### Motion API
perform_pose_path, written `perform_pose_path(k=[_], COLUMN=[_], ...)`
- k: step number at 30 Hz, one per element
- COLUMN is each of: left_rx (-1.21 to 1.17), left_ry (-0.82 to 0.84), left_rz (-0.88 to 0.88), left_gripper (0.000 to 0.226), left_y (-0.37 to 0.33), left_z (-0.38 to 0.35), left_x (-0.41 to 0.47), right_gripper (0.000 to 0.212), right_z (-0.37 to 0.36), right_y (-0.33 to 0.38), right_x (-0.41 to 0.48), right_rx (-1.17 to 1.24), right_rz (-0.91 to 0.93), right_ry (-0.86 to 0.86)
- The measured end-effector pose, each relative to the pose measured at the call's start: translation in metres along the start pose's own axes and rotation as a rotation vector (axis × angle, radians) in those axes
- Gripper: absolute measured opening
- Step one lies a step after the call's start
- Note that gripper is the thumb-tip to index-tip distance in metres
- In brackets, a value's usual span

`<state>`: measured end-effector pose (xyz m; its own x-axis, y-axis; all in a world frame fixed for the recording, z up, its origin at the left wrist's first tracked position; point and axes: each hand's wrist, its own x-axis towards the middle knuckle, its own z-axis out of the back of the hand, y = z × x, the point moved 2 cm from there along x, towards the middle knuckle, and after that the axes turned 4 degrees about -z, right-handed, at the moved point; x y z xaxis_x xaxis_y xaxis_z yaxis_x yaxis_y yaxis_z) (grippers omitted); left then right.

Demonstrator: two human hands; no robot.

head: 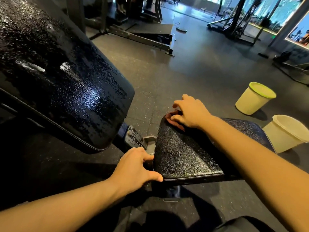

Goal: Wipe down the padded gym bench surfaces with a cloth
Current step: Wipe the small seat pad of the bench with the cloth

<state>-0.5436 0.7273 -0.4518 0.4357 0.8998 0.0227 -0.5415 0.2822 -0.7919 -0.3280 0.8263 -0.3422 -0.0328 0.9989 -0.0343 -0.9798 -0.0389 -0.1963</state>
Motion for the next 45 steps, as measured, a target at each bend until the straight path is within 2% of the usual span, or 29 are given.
perform_pose_path(k=[2,3,5,8,13,15,18,20,21,23,25,27,29,31,33,35,38,40,42,45], left_rx=[0.006,0.009,0.012,0.014,0.023,0.017,0.01,-0.001,-0.009,-0.021,-0.03,-0.036,-0.037,-0.039,-0.021,-0.022,-0.019,-0.009,-0.01,-0.004], left_ry=[0.002,0.007,0.012,0.017,0.019,0.008,0.019,0.016,0.003,-0.011,-0.013,-0.009,-0.004,0.018,0.034,0.024,0.018,0.02,0.019,0.048], left_rz=[0.003,0.003,-0.001,-0.003,-0.036,-0.044,-0.048,-0.033,-0.026,-0.02,-0.02,-0.021,-0.021,-0.019,-0.032,-0.032,-0.014,-0.012,-0.001,0.017], left_gripper=[0.064,0.065,0.064,0.065,0.077,0.08,0.069,0.063,0.061,0.057,0.053,0.049,0.05,0.053,0.056,0.057,0.066,0.078,0.07,0.043], left_y=[0.0,0.001,0.002,0.001,0.002,0.003,0.004,0.005,0.006,0.006,0.004,0.003,0.004,0.005,0.006,0.007,0.008,0.007,0.004,0.001], left_z=[0.0,-0.001,-0.001,-0.001,-0.002,-0.002,-0.003,-0.003,-0.003,-0.004,-0.003,-0.003,-0.002,-0.002,-0.003,-0.003,-0.004,-0.002,-0.001,-0.001], left_x=[0.0,0.001,0.002,0.001,0.002,0.001,0.0,0.0,-0.001,-0.001,-0.002,-0.002,-0.001,0.001,0.001,0.001,0.001,0.001,0.0,0.0], right_gripper=[0.035,0.03,0.029,0.047,0.028,0.029,0.026,0.028,0.032,0.035,0.029,0.028,0.026,0.023,0.025,0.026,0.03,0.034,0.034,0.027], right_z=[-0.001,-0.002,-0.01,-0.022,-0.028,-0.026,-0.026,-0.024,-0.024,-0.024,-0.026,-0.03,-0.031,-0.029,-0.019,-0.01,-0.006,-0.01,-0.016,-0.02], right_y=[0.013,0.02,0.026,0.021,0.014,0.025,0.053,0.047,0.037,0.013,-0.002,0.007,0.029,0.041,0.029,-0.005,-0.059,-0.043,0.006,0.053], right_x=[-0.011,-0.016,-0.025,-0.037,-0.035,-0.047,-0.091,-0.09,-0.074,-0.029,0.004,0.004,-0.031,-0.082,-0.104,-0.082,-0.037,-0.039,-0.071,-0.143], right_rx=[-0.11,-0.112,-0.095,-0.063,0.034,0.124,0.218,0.133,0.067,0.001,0.116,0.232,0.308,0.389,0.342,0.234,0.137,0.16,0.271,0.361], right_rz=[0.007,0.031,0.042,0.02,-0.023,0.074,0.428,0.493,0.438,0.209,0.027,-0.017,0.143,0.411,0.523,0.395,-0.095,-0.22,-0.055,0.384], right_ry=[-0.169,-0.181,-0.134,-0.078,-0.091,-0.077,0.052,0.081,0.053,-0.009,-0.046,-0.059,0.014,0.114,0.171,0.078,-0.078,-0.134,-0.06,0.061])
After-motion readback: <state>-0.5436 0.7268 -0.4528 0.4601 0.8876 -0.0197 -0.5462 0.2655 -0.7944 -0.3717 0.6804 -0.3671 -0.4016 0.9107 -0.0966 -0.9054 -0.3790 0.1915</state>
